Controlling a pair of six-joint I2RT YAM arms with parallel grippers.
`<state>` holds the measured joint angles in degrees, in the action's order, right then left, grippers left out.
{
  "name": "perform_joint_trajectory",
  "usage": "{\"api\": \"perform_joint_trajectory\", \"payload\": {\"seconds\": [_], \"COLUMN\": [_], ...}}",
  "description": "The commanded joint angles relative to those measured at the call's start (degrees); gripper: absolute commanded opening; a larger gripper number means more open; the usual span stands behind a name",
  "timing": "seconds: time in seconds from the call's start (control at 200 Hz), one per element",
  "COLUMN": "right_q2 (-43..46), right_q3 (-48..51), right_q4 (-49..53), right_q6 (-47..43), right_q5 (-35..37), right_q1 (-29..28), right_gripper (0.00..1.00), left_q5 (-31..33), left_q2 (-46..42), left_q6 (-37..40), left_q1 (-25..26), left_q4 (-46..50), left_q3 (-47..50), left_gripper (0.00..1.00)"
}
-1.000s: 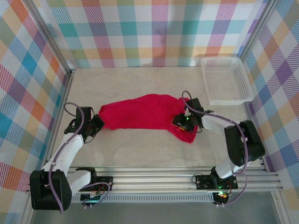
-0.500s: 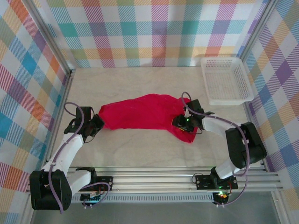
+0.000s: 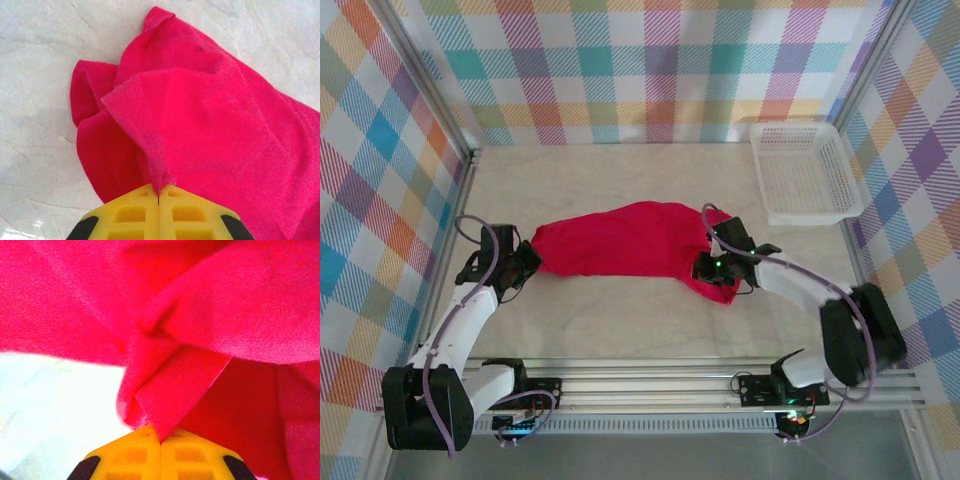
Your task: Fold the inside-out t-shirt
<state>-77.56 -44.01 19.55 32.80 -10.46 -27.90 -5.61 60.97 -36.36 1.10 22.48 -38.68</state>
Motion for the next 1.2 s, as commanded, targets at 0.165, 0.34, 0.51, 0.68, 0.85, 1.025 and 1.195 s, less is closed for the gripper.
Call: {"api": "perform_joint_trajectory", "payload": {"seconds": [0.165,0.34,0.51,0.68,0.85,1.025,1.195], "right_q2": [10.6,5.58,11.4,15.78,13.6,8.42,0.48], "right_q3": [4.77,9.75,8.87,7.54,8.64,6.65,1.94], "right_q4": [4.3,0.8,6.77,14.16,15.82,15.82,15.5], "right_q6": [-0.7,1.28,2.74,6.69,7.87,4.04,0.95], "right_q5": [-5.16,-7.51,1.55,10.59,8.8,7.69,8.25], "right_q1": [-6.29,-12.63,-12.8,-5.24,0.51,0.43,-0.91], "right_gripper": [0.0,0.16,0.4,0.45,0.38,0.41,0.41], "left_q5": [1.56,2.16,2.73,2.44,2.26,2.45,2.17], "left_q2": [2.15,2.55,2.37,2.37,2.22,2.26,2.92], "left_q6": [1.38,1.88,2.6,2.71,3.13,3.59,3.58], "left_q1": [0.68,0.65,0.66,0.67,0.71,0.65,0.65], "left_q4": [0.96,1.16,1.86,2.07,2.48,2.58,2.33], "left_q3": [-2.46,-2.22,-2.37,-2.46,-2.37,-2.28,-2.46], "left_gripper": [0.0,0.0,0.0,0.0,0.0,0.0,0.0]}}
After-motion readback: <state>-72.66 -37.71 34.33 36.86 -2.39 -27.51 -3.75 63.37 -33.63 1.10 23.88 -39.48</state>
